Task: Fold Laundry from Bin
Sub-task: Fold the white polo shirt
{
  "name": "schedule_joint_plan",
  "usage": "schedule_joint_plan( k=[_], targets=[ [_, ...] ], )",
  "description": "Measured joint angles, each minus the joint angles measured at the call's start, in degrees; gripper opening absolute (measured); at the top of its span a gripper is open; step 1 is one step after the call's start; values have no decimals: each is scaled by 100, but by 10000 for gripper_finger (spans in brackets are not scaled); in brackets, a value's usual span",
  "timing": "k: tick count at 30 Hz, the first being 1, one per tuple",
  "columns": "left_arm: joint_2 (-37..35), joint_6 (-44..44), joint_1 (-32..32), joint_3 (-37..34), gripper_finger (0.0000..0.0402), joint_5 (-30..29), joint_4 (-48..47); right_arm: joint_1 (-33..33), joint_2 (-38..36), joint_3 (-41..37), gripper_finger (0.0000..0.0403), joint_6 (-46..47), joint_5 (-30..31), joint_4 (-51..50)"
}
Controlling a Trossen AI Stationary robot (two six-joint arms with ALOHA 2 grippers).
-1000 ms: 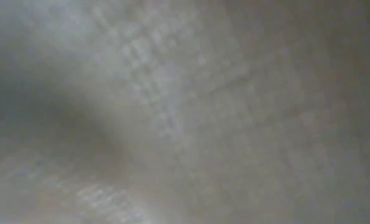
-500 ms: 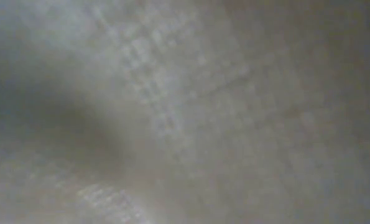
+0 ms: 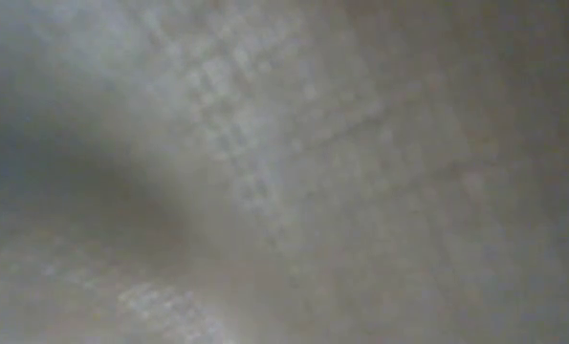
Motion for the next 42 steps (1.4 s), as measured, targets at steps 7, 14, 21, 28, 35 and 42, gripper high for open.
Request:
schedule_joint_plan(
  k=[7,14,21,28,35,42],
  targets=[
    [145,-347,44,60,208,327,679,6,-213,95,15,-19,-890,67],
    [1299,-481,-110,958,208,-547,718,54,-507,519,10,-124,-1578,90],
    [3340,-1267,154,2605,208,-1043,1405,65,-537,797,7,-113,-2032,62],
    [4934,-1720,262,4616,208,-1221,1354,198,-540,975,6,-212,-2361,65],
    [5777,-2114,333,5857,208,-1245,676,282,-611,1107,6,-455,-2933,66],
    [5912,-2549,457,5930,208,-1256,643,283,-908,1108,5,-724,-3182,-167]
  ],
)
